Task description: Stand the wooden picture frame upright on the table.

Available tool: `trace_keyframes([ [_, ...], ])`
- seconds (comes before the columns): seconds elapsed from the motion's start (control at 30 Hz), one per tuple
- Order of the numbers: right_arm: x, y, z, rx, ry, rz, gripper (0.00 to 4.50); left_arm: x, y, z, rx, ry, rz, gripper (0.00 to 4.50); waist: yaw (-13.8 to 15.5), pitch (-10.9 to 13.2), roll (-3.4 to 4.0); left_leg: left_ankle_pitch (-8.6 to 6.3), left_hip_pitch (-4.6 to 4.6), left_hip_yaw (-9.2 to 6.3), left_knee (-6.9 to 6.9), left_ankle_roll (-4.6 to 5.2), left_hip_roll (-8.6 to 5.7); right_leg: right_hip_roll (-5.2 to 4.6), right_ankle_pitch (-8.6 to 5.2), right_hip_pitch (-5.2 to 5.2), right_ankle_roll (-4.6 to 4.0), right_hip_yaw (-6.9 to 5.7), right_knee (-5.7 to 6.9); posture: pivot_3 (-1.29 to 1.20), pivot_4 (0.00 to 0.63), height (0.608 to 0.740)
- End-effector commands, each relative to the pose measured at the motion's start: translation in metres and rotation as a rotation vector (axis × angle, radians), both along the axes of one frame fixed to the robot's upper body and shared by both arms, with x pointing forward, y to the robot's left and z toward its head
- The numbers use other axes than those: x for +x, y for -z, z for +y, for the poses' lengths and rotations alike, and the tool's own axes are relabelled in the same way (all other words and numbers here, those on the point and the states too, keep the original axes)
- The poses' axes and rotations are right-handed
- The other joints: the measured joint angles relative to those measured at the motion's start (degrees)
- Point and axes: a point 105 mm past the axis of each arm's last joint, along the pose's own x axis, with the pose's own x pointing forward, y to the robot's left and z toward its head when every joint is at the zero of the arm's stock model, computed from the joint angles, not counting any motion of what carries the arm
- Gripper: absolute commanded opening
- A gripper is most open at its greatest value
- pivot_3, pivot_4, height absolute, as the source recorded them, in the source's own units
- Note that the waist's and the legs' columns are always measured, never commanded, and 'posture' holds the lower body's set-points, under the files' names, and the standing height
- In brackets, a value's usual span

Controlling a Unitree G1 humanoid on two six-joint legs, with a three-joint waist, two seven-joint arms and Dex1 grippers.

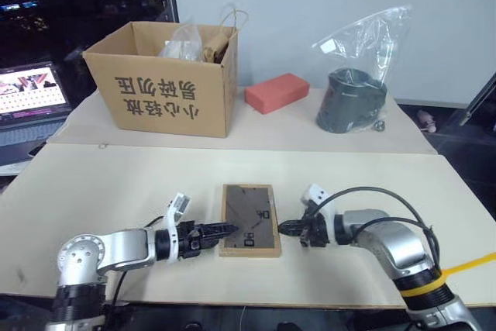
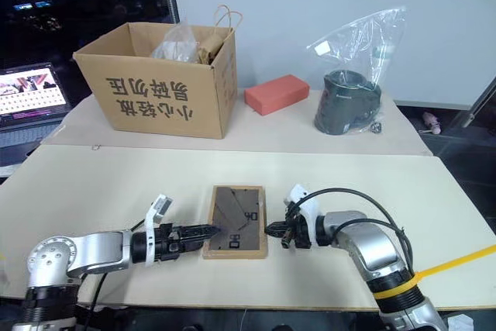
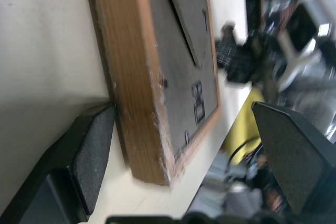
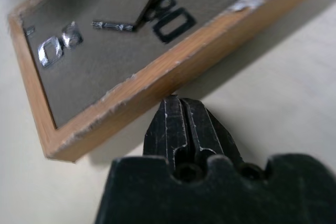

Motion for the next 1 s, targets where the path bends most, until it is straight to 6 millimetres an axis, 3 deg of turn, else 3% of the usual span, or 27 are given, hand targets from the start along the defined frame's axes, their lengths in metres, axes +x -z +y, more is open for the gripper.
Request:
trace_keyframes([
  [0.03,-0.007,0.002,0.009,0.001,-0.026,0.004,0.00,-0.011,0.012,-0.016,0.063,0.072,0.045,4.46,0.4,0.0,0.00,0.00,0.00,0.00,0.00,0.00,0.00,0.00,0.00,0.00,0.00,0.00,-0.05,0.00,0.150,0.716],
  [0.27,-0.001,-0.001,0.011,-0.001,-0.021,-0.014,0.00,-0.016,0.005,-0.016,0.051,0.117,0.032,4.46,0.7,0.0,0.03,-0.07,-0.01,0.03,-0.17,-0.12,0.00,0.00,-0.02,-0.04,-0.06,0.01,-0.22,0.00,0.150,0.716],
  [0.37,0.002,-0.002,0.008,-0.005,-0.011,-0.018,0.00,-0.014,0.001,-0.012,0.037,0.105,0.023,3.70,0.8,0.0,0.03,-0.08,-0.04,0.04,-0.16,-0.12,0.00,0.00,-0.02,-0.06,-0.06,0.01,-0.23,0.00,0.150,0.716],
  [0.53,0.006,-0.003,0.000,-0.021,0.002,-0.027,0.00,-0.004,-0.009,-0.001,0.023,0.070,-0.014,1.75,1.0,0.0,0.02,-0.07,-0.20,0.03,-0.15,-0.13,0.01,0.00,-0.01,-0.24,-0.06,0.00,-0.25,0.00,0.150,0.716],
  [0.6,0.011,-0.007,0.000,-0.016,0.011,-0.042,0.00,0.004,-0.016,0.000,-0.007,0.055,-0.028,1.19,1.1,0.0,0.01,-0.06,-0.20,0.04,-0.11,-0.14,0.00,0.00,0.00,-0.22,-0.05,0.00,-0.26,0.00,0.150,0.716],
  [0.73,0.023,-0.029,-0.016,0.014,0.050,-0.079,0.00,0.018,-0.031,0.004,-0.031,0.048,-0.078,1.16,1.2,0.0,0.02,-0.03,-0.30,0.05,-0.10,-0.19,0.01,0.00,0.09,-0.35,-0.06,0.02,-0.29,0.00,0.150,0.716],
  [0.87,0.036,-0.070,-0.042,0.122,0.123,-0.105,0.00,0.026,-0.050,0.015,-0.070,0.042,-0.117,1.16,1.5,0.1,0.05,0.01,-0.91,0.04,-0.10,-0.20,0.00,0.00,0.16,-0.85,-0.04,0.01,-0.30,0.00,0.150,0.716],
  [0.97,0.036,-0.102,-0.043,0.255,0.116,-0.082,0.00,0.027,-0.060,0.016,-0.082,0.071,-0.146,1.16,1.5,0.1,0.06,0.01,-1.12,0.03,-0.20,-0.20,0.00,0.00,0.34,-1.01,-0.34,-0.03,-0.31,0.00,0.150,0.716],
  [1.0,0.034,-0.113,-0.040,0.301,0.098,-0.073,0.29,0.028,-0.062,0.015,-0.083,0.081,-0.153,1.16,1.5,0.1,0.06,0.01,-1.12,0.02,-0.26,-0.19,0.00,0.00,0.34,-1.02,-0.36,-0.04,-0.35,0.00,0.150,0.716],
])
